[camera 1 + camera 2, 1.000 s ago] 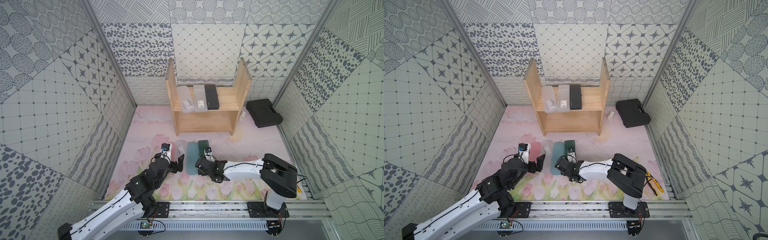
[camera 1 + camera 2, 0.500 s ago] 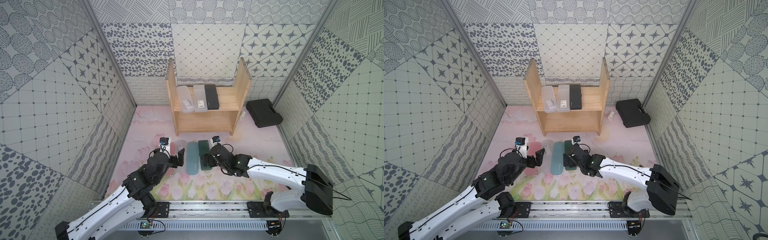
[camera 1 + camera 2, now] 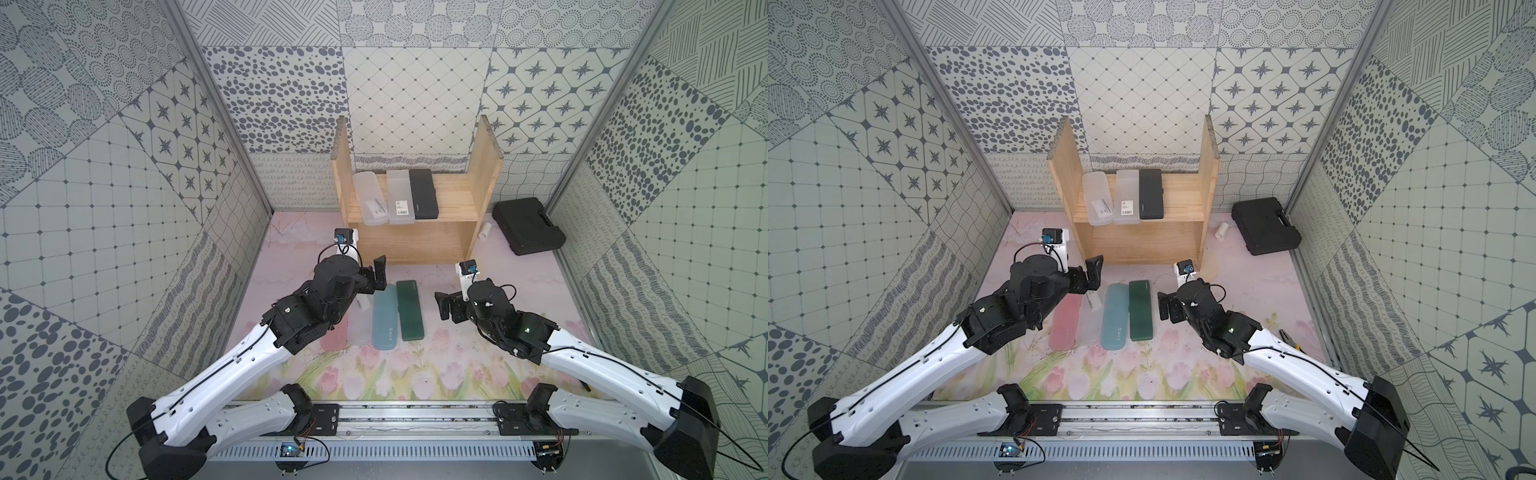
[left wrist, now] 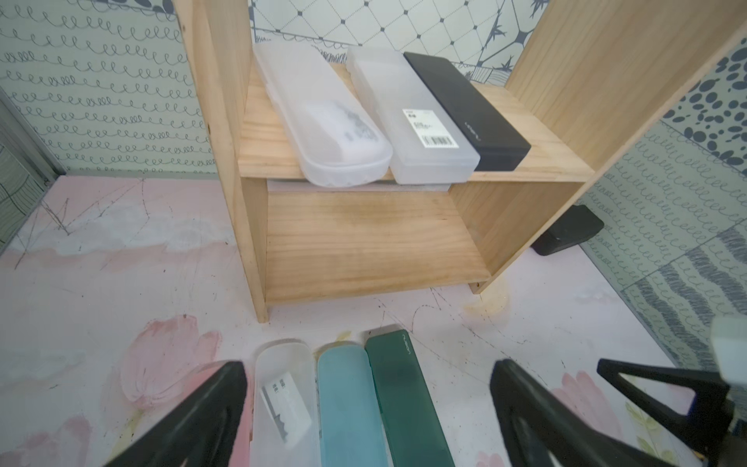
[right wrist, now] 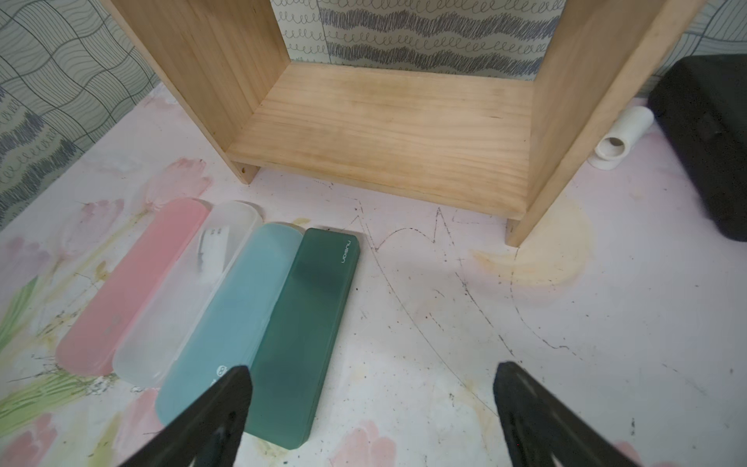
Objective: Remove the pencil cases from the shelf
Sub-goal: Pick up the pencil case from the shelf.
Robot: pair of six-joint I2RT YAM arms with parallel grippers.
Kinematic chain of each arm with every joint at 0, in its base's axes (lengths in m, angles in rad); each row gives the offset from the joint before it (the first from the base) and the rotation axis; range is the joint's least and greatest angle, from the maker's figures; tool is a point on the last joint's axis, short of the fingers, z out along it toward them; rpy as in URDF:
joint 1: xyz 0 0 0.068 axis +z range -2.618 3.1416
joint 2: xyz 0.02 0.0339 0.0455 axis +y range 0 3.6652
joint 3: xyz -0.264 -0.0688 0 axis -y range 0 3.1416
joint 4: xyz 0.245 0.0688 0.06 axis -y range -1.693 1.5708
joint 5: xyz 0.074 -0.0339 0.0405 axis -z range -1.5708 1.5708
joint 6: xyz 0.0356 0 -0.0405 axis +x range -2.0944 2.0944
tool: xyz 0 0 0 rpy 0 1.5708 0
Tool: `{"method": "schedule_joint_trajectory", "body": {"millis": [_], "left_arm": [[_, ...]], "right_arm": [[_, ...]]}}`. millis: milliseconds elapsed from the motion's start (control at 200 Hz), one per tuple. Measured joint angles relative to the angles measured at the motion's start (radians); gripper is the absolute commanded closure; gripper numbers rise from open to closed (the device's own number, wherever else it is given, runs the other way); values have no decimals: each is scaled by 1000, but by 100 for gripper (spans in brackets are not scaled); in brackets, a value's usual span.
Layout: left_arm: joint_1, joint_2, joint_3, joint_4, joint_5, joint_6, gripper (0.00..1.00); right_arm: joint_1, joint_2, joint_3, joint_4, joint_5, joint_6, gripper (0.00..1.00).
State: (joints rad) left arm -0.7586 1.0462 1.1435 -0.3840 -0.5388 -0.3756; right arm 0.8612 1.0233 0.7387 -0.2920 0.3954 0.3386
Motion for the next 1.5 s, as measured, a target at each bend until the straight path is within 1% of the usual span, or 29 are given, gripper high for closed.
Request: {"method": "schedule_joint_trajectory", "body": {"millis": [125, 240, 420, 500, 580, 710, 860, 1020, 1221, 1501], "left_arm": [[5, 105, 121, -5, -34, 27, 1], [41, 206, 262, -26, -29, 45, 1], [95, 338, 452, -72, 10, 69, 1], [118, 383, 513, -95, 41, 72, 1], [134, 410, 545, -114, 74, 72, 1], [142, 412, 531, -130, 132, 72, 1], [153, 371, 464, -139, 194, 68, 1], [162, 300, 386, -147, 245, 63, 1], [167, 198, 277, -130, 296, 55, 1], [168, 126, 198, -113, 304, 55, 1]], "right_arm": [[0, -30, -78, 49, 23, -23, 2], [-5, -45, -120, 70, 30, -31, 2], [-10, -69, -130, 88, 33, -32, 2], [-11, -85, -130, 93, 35, -32, 2], [-15, -102, -130, 97, 35, -34, 2], [-27, -114, -93, 64, -3, -38, 2], [-44, -66, 85, 8, -66, -40, 2], [-74, 46, 297, -13, -108, -42, 2], [-123, 211, 472, -29, -114, -67, 2], [-203, 439, 715, -53, -105, -120, 2]]}}
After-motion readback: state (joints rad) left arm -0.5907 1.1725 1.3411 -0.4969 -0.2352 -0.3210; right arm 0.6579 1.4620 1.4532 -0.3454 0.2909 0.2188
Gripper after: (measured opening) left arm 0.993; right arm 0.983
